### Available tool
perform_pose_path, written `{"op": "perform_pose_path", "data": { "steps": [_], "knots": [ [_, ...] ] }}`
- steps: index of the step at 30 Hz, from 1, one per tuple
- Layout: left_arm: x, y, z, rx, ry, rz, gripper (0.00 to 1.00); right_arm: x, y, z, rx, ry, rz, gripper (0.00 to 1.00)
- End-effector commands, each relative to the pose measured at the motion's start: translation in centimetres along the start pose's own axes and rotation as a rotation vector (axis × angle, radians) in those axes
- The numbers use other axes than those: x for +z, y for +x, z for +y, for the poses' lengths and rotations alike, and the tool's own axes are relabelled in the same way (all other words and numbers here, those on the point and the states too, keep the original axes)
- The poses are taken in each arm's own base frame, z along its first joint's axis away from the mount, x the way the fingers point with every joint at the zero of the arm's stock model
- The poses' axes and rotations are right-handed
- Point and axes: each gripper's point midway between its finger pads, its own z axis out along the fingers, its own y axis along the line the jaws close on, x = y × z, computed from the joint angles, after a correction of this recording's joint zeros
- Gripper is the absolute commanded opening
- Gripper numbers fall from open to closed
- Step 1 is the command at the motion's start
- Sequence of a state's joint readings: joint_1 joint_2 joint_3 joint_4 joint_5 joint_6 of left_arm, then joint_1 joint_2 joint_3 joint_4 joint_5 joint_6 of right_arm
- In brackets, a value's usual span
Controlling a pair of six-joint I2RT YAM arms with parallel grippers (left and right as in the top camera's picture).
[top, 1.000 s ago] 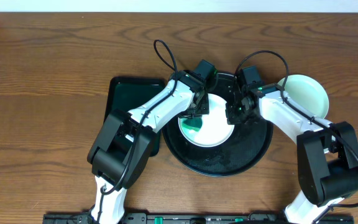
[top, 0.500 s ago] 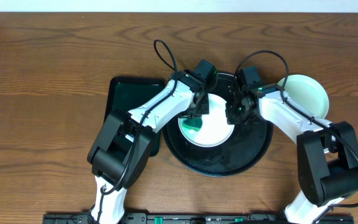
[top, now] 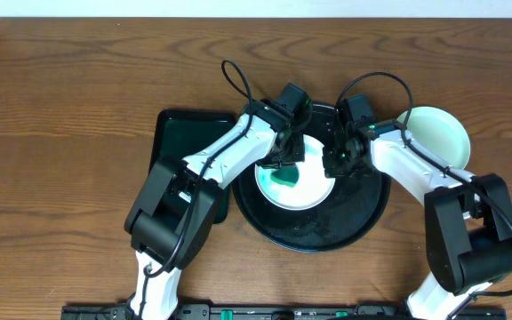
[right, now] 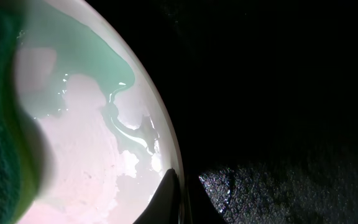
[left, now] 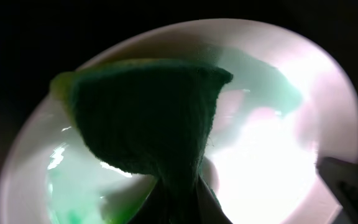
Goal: Clean dirty plates on tray and stack at the side
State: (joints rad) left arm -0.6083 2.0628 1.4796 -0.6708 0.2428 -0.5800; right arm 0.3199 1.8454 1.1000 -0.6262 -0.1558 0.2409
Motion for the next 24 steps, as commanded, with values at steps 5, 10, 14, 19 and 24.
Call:
{"op": "perform_pose_path", "data": {
  "steps": [5,10,14,19,24],
  "knots": [
    [-6.9,-1.0,-3.1,0.036,0.151,-0.12,0.08,0.3,0.4,0.5,-0.026,-0.008,0.005,0.01],
    [-8.6,-1.5,-1.8,0.028,0.078,-0.185,0.07,0.3,0.4,0.5,-0.026,-0.008,0.006,0.01],
    [-7.6,-1.1,-0.2,0.015,0.002,-0.169,0.07,0.3,0.4,0.5,-0.026,-0.008,0.006,0.01],
    [-5.2,-0.1,1.3,0.003,-0.04,-0.119,0.07,0.3,0.4,0.5,-0.026,-0.008,0.006,0.01],
    [-3.2,0.4,3.0,-0.007,-0.104,-0.098,0.08,0.3,0.4,0.5,-0.026,-0.008,0.006,0.01]
  ]
}}
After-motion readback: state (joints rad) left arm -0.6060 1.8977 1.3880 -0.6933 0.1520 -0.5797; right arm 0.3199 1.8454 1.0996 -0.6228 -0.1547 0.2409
